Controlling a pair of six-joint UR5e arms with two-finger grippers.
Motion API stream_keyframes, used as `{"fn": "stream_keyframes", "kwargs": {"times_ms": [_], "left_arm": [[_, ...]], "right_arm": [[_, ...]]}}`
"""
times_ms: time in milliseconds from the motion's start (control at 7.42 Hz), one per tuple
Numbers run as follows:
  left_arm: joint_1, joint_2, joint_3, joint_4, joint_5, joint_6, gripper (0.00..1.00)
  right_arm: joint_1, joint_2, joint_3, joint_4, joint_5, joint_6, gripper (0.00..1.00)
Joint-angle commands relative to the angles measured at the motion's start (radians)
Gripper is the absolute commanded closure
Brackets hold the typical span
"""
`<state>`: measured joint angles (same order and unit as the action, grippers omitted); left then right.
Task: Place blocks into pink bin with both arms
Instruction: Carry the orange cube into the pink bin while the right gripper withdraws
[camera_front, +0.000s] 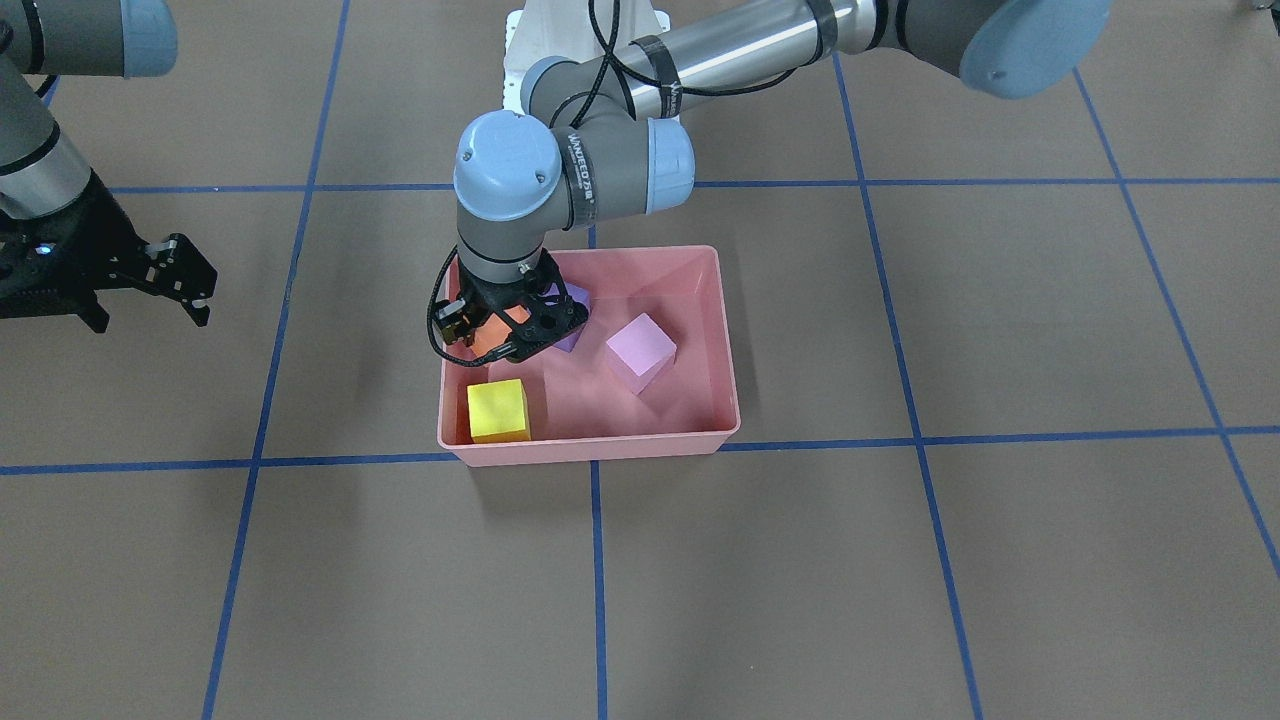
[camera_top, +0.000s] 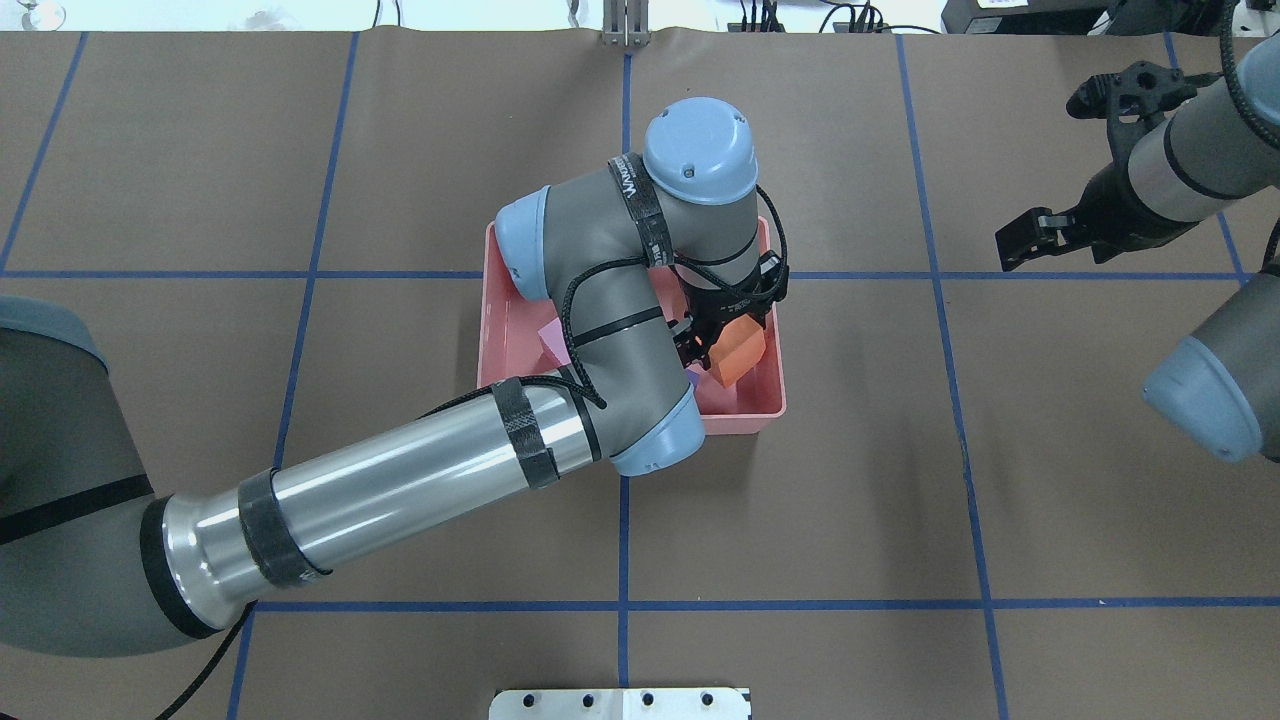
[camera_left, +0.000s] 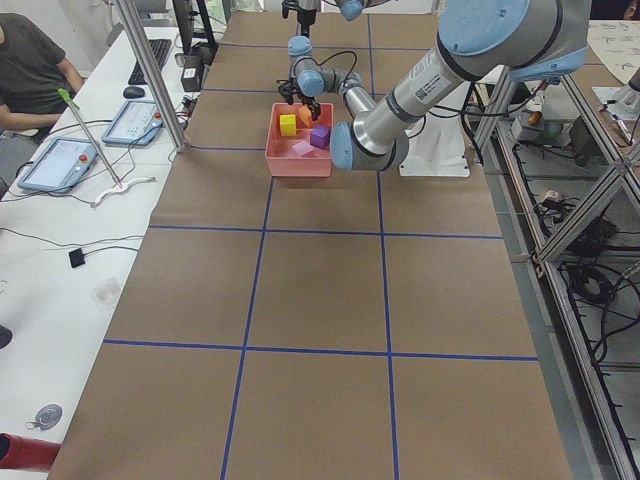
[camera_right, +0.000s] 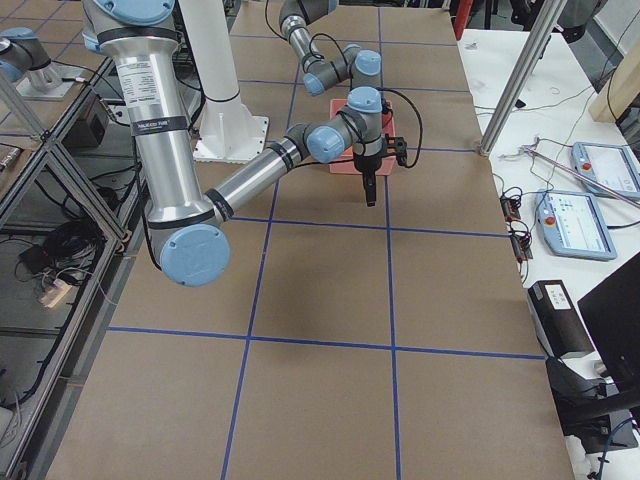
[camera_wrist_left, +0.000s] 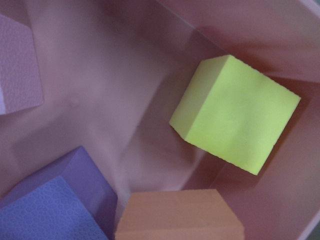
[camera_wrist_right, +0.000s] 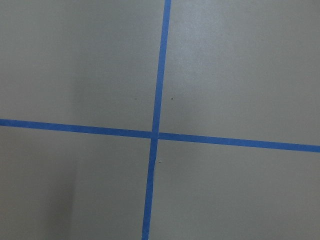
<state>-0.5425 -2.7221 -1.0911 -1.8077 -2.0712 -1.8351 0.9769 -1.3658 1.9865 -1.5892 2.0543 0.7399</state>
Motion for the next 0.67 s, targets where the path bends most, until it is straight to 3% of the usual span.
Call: {"fn": "stream_keyframes", "kwargs": {"times_ms": [0,135,270,404,539], "left_arm": [[-0.005,0.001,-0.006,0.004,-0.001,0.007,0.02],[-0.025,0.001,-0.022,0.007,-0.007,0.005,0.02],[-0.057,0.019,-0.103,0.03,-0.012,0.005,0.02],[-0.095,0.126,-0.285,0.122,-0.015,0.014,0.02],[-0.166,0.298,-0.558,0.219,-0.058,0.113,0.01]], "right_arm": [[0.002,0.005,-0.001,0.0,0.001,-0.001,0.0],[0.003,0.008,-0.006,0.002,0.0,-0.001,0.0],[0.017,0.011,-0.009,0.0,0.0,-0.004,0.0],[0.037,0.01,-0.02,0.0,0.001,-0.028,0.0],[0.078,0.007,-0.046,-0.002,0.022,-0.107,0.0]]}}
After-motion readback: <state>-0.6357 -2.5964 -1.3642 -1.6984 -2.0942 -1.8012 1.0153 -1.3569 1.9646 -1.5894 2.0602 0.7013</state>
